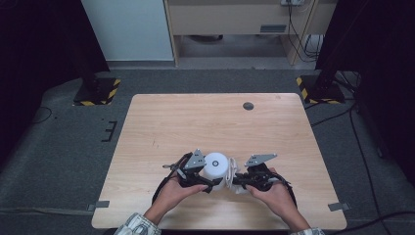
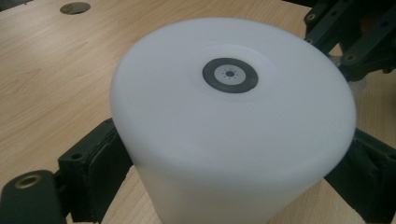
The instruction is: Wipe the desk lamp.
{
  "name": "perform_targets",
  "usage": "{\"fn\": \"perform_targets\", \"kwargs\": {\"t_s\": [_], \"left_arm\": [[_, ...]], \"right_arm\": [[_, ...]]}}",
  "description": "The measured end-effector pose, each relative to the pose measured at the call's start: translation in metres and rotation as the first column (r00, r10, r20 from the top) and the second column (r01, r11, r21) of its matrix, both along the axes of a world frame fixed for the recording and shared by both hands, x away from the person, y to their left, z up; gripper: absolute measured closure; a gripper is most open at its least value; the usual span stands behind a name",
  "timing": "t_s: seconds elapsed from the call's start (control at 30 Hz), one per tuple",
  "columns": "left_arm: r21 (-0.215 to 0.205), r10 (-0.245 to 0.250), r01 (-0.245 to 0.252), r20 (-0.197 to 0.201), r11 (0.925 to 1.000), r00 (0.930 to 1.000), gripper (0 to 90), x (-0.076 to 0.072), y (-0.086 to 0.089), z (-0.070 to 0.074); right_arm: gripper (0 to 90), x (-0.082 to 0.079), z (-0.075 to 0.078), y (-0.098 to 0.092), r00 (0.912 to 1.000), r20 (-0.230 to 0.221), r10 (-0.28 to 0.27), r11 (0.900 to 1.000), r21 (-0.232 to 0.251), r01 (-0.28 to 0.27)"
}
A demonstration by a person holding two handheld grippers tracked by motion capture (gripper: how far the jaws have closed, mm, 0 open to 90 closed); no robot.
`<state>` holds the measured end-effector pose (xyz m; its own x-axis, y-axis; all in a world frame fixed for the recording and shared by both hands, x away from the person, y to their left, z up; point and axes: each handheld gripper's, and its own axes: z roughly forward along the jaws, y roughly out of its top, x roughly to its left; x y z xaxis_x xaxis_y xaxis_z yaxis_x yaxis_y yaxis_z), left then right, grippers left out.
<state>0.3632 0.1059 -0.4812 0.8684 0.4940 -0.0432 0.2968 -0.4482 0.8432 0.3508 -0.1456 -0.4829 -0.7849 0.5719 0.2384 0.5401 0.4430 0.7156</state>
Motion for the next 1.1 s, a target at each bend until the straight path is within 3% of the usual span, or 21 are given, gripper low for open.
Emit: {"fn": "perform_targets", "kwargs": {"t_s": [0.1, 0.2, 0.27, 0.47, 0.77, 0.93, 1.1], "left_arm": [[0.002, -0.001, 0.001, 0.0, 1.0, 1.0, 7.8, 0.0, 0.0, 0.0], [0.0, 0.0, 0.0, -0.001, 1.0, 1.0, 7.8, 0.0, 0.0, 0.0], [-0.001, -0.001, 0.001, -0.001, 1.0, 1.0, 7.8, 0.0, 0.0, 0.0], [0.002, -0.004, 0.004, 0.001, 1.0, 1.0, 7.8, 0.0, 0.0, 0.0], [0.004, -0.005, 0.005, 0.0, 1.0, 1.0, 7.8, 0.0, 0.0, 0.0], [0.01, -0.004, 0.004, 0.003, 0.9999, 1.0, 7.9, -0.001, 0.0, 0.0], [0.008, -0.006, 0.006, 0.003, 1.0, 1.0, 7.9, -0.001, 0.0, 0.0]], "right_arm": [[79.7, -0.004, 0.008, -0.002, 0.9998, 0.017, 0.009, 1.0, 0.016, -0.009], [79.7, -0.005, 0.021, -0.005, 0.9993, 0.037, 0.009, 0.998, 0.068, -0.012], [79.7, -0.005, 0.021, -0.004, 0.9993, 0.035, 0.012, 0.997, 0.071, -0.014], [79.7, -0.009, 0.002, 0.003, 0.9988, -0.01, 0.048, 0.999, 0.014, -0.048], [79.7, -0.014, 0.011, 0.005, 0.9975, 0.014, 0.069, 0.996, 0.046, -0.07], [79.7, -0.017, -0.001, 0.01, 0.9963, -0.01, 0.085, 0.996, 0.042, -0.084], [79.7, -0.018, -0.002, 0.01, 0.9964, -0.01, 0.084, 0.995, 0.048, -0.084]]}}
